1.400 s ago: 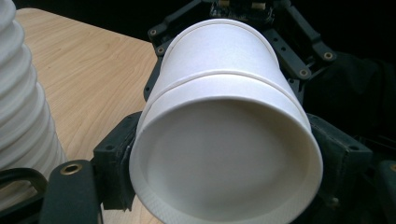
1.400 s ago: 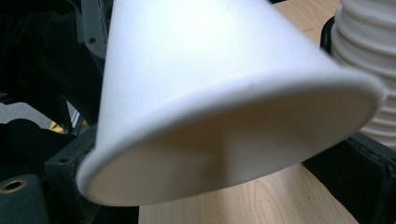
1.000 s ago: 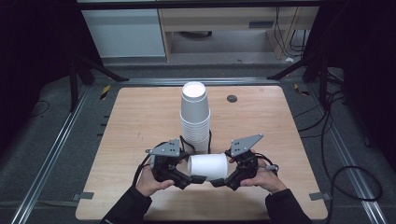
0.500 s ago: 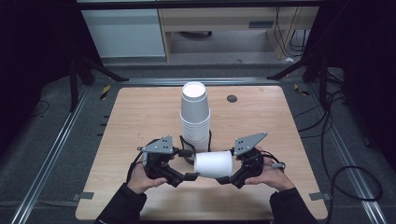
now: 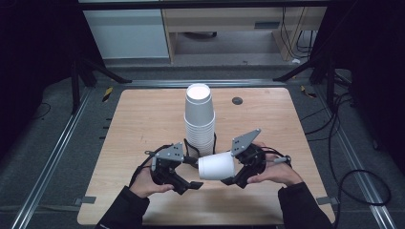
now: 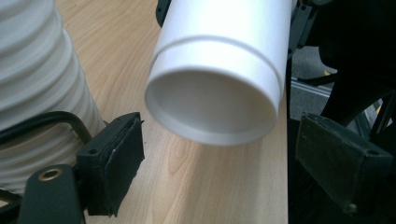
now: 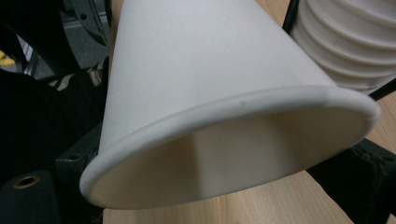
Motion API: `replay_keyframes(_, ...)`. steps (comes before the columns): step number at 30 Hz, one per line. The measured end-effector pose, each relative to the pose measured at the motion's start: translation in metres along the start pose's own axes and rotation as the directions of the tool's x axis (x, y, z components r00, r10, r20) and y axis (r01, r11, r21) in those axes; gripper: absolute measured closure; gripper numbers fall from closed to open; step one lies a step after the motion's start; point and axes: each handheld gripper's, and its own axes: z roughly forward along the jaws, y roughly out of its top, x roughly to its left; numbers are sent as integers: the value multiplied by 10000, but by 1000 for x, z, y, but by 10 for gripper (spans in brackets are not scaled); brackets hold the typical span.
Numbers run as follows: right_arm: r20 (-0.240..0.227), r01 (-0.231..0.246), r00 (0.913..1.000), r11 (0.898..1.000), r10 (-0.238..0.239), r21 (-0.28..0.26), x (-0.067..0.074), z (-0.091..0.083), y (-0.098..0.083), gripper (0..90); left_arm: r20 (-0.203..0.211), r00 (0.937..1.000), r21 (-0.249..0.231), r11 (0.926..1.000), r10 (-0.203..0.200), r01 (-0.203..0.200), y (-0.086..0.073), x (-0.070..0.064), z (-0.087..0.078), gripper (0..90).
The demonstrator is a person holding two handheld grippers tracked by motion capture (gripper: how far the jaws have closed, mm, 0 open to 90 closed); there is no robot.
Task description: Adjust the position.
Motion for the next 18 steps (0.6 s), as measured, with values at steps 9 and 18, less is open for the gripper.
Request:
replay_keyframes(9, -173, 463, 9988, 9966, -452, 686, 2, 18, 13, 94, 139, 9997, 369, 9991, 217, -222, 7, 2, 5, 141)
replay_keyframes(18, -232, 566, 9982, 9950, -548, 827, 4, 22, 15, 94, 278, 9993, 767, 9966, 266, -286, 10, 5, 16, 170)
